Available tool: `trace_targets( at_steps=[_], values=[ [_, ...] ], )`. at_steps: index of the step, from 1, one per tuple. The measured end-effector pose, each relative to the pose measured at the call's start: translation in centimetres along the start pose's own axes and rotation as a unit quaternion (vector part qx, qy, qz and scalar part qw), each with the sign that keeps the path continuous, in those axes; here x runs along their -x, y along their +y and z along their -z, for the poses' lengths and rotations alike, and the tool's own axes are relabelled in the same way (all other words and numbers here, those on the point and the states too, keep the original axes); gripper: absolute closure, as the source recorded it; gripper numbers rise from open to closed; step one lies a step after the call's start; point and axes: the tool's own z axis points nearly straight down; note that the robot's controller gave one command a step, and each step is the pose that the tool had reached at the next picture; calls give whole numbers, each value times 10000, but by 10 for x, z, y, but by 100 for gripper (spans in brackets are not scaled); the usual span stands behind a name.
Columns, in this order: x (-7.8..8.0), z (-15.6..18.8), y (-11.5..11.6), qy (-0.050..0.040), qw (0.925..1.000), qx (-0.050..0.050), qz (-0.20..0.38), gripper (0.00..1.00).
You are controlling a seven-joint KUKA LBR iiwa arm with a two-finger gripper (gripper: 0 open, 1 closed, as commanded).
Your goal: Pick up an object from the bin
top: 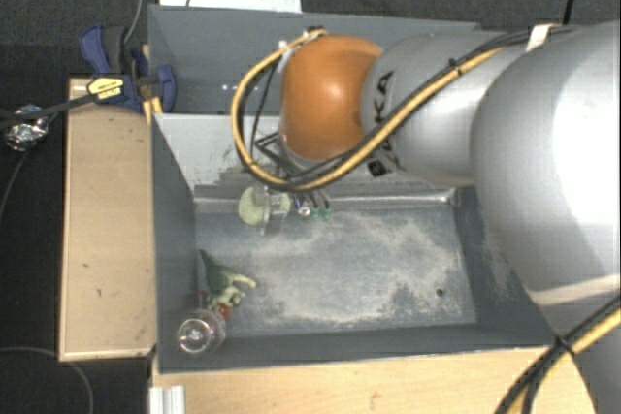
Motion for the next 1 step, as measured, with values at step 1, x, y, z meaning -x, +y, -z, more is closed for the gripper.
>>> trace_targets(
  at_steps=[1],
  values=[
    [-3, -34, -1, 39, 10000, -6, -15, 100]
  ],
)
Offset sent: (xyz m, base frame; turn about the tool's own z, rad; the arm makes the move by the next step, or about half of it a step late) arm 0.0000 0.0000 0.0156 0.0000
